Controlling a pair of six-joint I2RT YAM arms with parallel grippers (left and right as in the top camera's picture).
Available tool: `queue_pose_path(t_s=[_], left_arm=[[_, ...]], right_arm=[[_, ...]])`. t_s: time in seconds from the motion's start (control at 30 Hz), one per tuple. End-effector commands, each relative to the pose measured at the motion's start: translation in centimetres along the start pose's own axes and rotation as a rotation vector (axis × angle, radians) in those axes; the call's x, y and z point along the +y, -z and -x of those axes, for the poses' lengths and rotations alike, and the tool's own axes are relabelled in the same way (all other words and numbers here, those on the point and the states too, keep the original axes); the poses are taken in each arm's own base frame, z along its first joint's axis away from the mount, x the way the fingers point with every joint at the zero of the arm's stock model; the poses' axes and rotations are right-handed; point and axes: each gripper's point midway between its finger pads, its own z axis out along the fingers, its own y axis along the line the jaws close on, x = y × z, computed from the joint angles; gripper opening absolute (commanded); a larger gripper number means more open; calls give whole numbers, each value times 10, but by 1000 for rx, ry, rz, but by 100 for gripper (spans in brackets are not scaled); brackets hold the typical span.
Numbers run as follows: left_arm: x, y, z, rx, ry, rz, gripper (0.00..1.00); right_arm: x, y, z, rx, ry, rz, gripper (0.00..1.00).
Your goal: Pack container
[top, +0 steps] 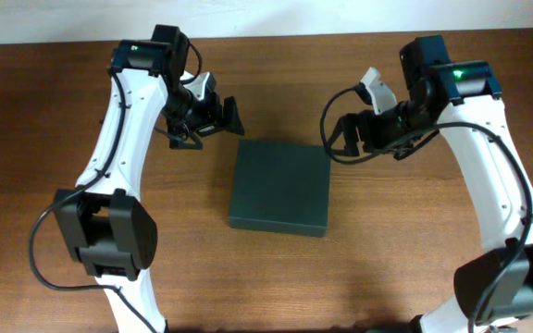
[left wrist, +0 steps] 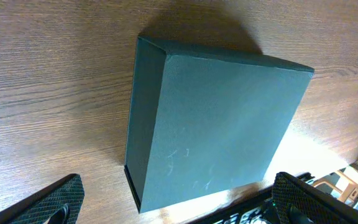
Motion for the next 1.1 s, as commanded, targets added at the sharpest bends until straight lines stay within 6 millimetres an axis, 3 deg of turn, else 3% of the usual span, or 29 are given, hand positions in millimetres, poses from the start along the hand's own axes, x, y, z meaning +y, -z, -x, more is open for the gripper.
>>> queue_pose_path(t_s=[0.0, 0.23, 0.43, 0.6, 0.77, 1.07], left_arm=[[-19, 49, -6, -139, -100, -2, 99], [-32, 132, -40, -380, -178, 61, 99], [-39, 198, -92, -576, -230, 88, 99], [-31, 227, -139, -663, -235, 128, 99], [-17, 230, -178, -719, -238, 149, 99], [20, 165, -235, -802, -275, 92, 99]], right_arm=[[10, 32, -11, -57, 98, -82, 99], [42, 100, -50, -231, 266, -190, 99], [68, 157, -93, -444, 386, -298, 99], [82, 175, -132, -551, 446, -323, 99], [76, 161, -172, -584, 474, -331, 99], [48, 113, -209, -689, 498, -336, 99]])
